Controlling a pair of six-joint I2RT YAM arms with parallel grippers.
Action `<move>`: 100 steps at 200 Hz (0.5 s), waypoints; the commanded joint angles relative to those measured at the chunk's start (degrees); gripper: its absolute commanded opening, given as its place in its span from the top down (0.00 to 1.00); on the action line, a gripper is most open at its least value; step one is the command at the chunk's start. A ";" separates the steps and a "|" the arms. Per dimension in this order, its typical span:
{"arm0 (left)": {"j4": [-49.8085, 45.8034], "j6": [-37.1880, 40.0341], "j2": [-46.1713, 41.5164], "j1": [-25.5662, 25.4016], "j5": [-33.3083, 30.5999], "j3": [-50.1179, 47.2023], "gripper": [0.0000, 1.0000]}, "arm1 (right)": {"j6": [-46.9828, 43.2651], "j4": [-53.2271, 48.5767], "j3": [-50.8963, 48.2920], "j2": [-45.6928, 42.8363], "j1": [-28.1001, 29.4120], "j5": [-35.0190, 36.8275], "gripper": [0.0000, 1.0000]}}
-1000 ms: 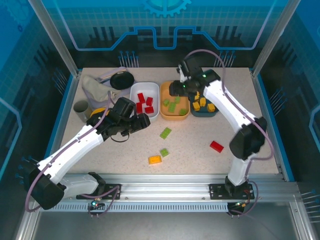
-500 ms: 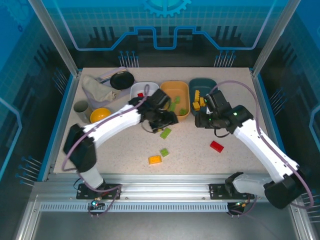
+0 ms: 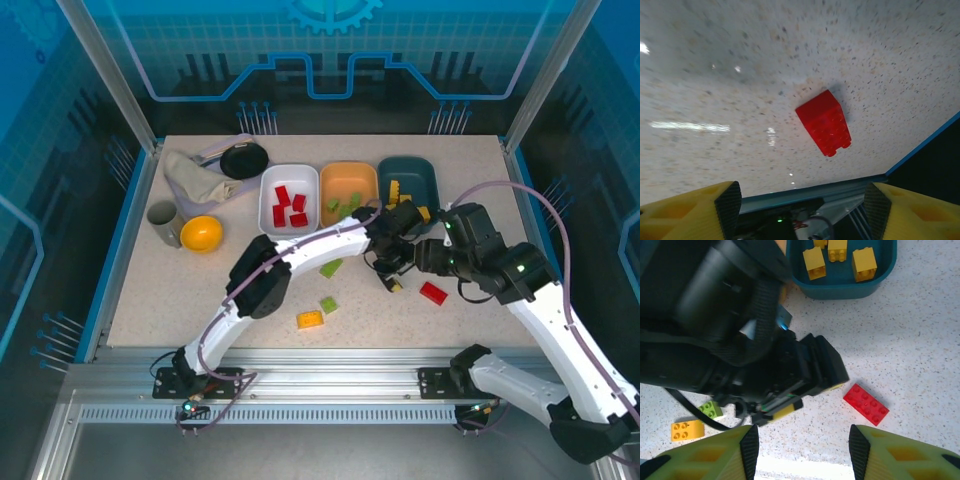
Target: Sort the legos into containers by color
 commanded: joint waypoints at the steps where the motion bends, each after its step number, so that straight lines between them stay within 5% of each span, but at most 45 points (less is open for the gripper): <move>1: -0.21 -10.11 3.06 -1.78 1.19 4.32 0.31 | 1.38 -2.80 0.02 -2.17 0.37 1.76 0.47; 100: 2.31 -24.18 13.29 -4.27 -4.39 14.75 0.29 | 2.67 -3.91 -2.33 -7.59 0.34 0.75 0.47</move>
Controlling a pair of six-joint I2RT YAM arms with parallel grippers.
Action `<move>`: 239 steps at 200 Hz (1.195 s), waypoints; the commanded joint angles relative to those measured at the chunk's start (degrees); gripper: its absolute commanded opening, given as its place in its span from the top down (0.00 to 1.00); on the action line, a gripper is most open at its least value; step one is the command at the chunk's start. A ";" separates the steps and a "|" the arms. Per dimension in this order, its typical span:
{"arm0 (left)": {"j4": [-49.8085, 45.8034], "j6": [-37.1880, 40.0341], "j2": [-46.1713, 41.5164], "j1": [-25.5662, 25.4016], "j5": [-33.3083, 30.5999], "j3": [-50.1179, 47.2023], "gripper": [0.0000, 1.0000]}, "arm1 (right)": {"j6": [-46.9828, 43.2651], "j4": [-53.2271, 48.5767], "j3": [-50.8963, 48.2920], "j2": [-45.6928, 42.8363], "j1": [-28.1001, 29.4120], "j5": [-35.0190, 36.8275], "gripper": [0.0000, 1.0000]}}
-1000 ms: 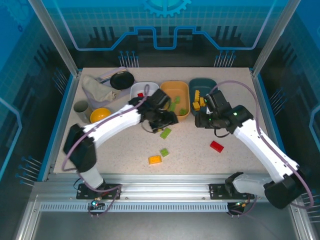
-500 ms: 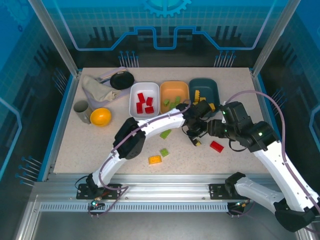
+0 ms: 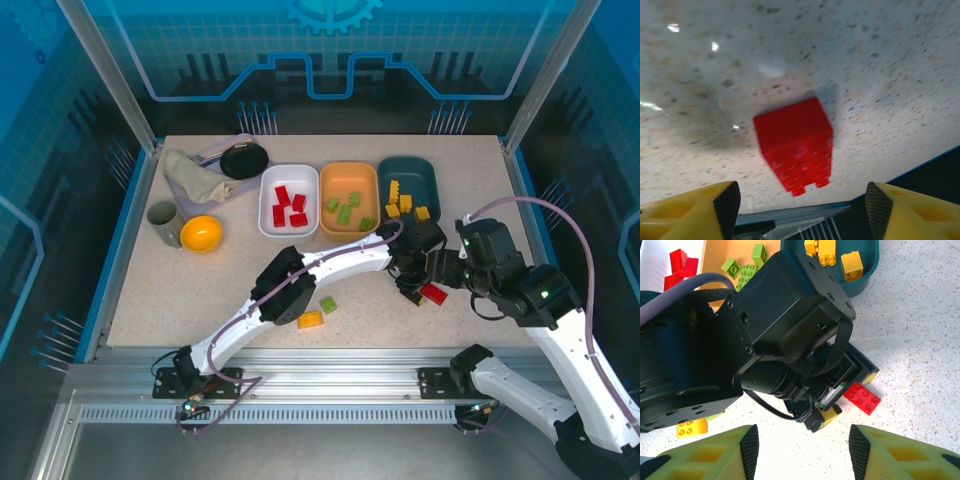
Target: Sort the legos into containers by color
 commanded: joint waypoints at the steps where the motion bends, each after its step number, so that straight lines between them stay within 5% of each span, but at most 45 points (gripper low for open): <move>1: -1.73 -4.97 2.34 -0.42 -1.85 3.90 0.29 | 0.92 -1.18 -0.95 -0.76 0.38 0.05 0.47; 120: -10.46 -12.24 8.83 -2.18 -5.45 11.35 0.48 | 1.97 -1.55 -2.82 -3.60 0.32 -0.55 0.47; 165: -9.32 -13.23 10.14 -2.10 -7.93 12.50 0.67 | 2.15 -1.53 -3.08 -4.05 0.34 -0.61 0.46; 208: -12.35 -6.23 5.74 -0.90 -11.47 12.19 0.73 | 1.18 -1.55 -1.96 -4.23 0.33 -0.64 0.47; 239: -12.85 3.24 -5.56 2.24 -16.46 4.43 0.73 | -1.15 1.90 -1.24 -4.89 0.34 -3.73 0.47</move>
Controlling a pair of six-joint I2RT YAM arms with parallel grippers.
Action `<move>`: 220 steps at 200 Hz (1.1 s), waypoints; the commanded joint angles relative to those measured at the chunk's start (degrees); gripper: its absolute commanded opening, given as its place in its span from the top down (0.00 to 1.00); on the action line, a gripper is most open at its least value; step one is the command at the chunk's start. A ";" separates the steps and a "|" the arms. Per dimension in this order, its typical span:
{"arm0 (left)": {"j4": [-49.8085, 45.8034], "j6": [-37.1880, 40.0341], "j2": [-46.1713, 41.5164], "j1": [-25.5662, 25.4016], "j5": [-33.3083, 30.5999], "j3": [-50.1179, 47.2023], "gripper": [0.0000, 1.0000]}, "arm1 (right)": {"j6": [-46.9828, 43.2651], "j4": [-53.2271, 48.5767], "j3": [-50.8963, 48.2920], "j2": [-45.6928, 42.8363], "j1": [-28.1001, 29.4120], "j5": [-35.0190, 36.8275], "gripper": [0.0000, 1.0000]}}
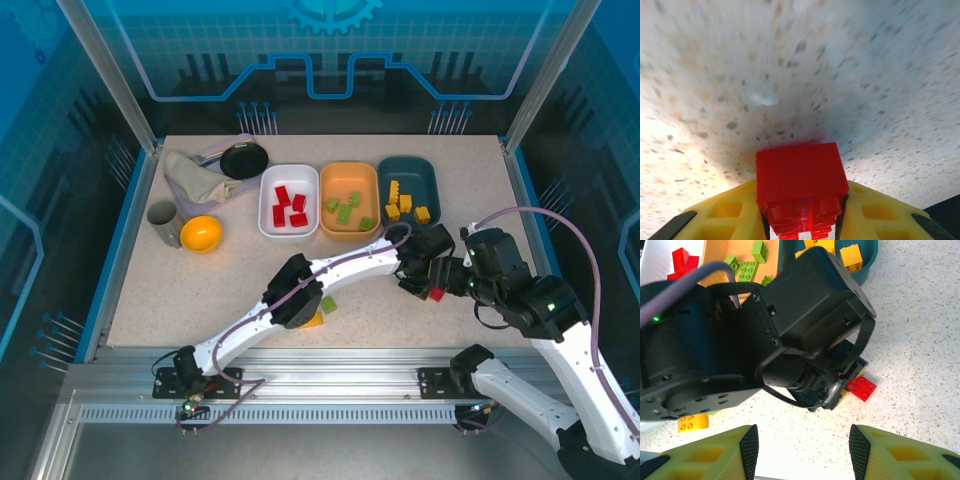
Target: Sort the legos into containers by color
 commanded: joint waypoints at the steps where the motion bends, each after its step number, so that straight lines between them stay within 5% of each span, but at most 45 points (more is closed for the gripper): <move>1: -4.03 8.30 -10.93 3.41 -6.52 -5.43 0.74 | -1.91 2.47 1.03 -1.13 0.34 -2.97 0.47; 63: -7.85 30.91 -32.00 14.41 -14.83 -21.65 0.74 | -4.40 13.67 -0.37 3.90 0.55 -14.83 0.47; 147: -11.33 60.72 -39.23 33.05 -24.42 -27.48 0.73 | -4.90 22.88 5.64 21.95 7.62 -15.66 0.47; 220: 10.29 58.85 -31.45 40.75 -16.53 -31.25 0.74 | -6.86 25.43 9.51 31.20 6.50 -18.20 0.47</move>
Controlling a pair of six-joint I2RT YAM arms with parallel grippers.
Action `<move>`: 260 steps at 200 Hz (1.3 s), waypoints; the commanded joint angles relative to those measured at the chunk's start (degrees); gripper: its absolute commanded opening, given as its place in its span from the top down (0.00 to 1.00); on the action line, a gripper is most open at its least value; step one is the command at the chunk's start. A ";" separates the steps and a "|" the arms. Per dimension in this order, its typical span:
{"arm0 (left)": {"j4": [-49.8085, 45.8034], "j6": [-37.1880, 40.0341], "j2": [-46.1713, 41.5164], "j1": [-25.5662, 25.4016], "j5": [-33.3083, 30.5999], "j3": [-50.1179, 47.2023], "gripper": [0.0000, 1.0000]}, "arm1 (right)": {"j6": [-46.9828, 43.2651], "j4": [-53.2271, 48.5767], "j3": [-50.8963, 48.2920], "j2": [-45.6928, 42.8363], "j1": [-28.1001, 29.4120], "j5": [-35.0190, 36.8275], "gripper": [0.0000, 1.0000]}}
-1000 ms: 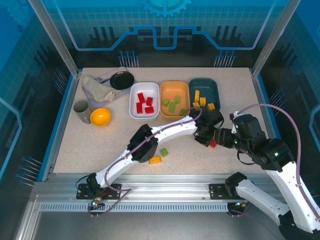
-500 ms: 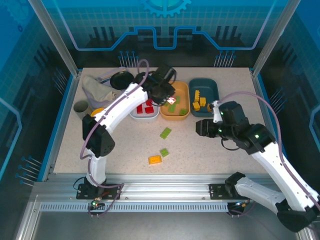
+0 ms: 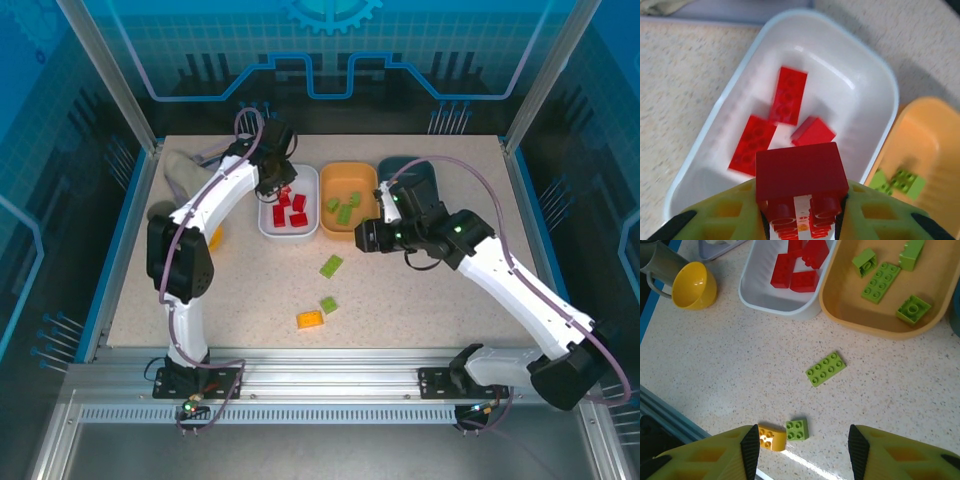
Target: Sort the legos into containers by color
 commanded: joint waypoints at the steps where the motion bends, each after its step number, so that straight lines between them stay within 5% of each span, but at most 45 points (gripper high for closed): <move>1: 8.35 -0.42 4.81 1.10 4.39 1.48 0.74 | -1.29 2.60 1.73 1.75 -0.54 -2.51 0.47; 48: 10.32 -8.29 13.82 3.36 11.19 6.65 0.74 | 2.32 18.04 -1.99 2.03 -3.00 -9.43 0.42; 111: 11.68 -12.39 20.86 3.99 14.48 11.67 0.72 | 2.26 29.19 -5.69 2.44 -3.05 -7.53 0.41; 168: 9.19 -13.42 24.10 4.00 15.80 14.19 0.68 | 2.07 26.76 -4.74 3.94 -3.23 -7.43 0.41; 209: 5.56 -13.54 22.05 3.91 16.07 14.80 0.45 | -0.84 19.31 -1.33 6.19 -3.26 -3.82 0.40; 260: 4.43 -11.30 11.37 2.88 13.41 11.49 0.30 | -5.00 8.74 2.64 8.43 -1.43 4.80 0.40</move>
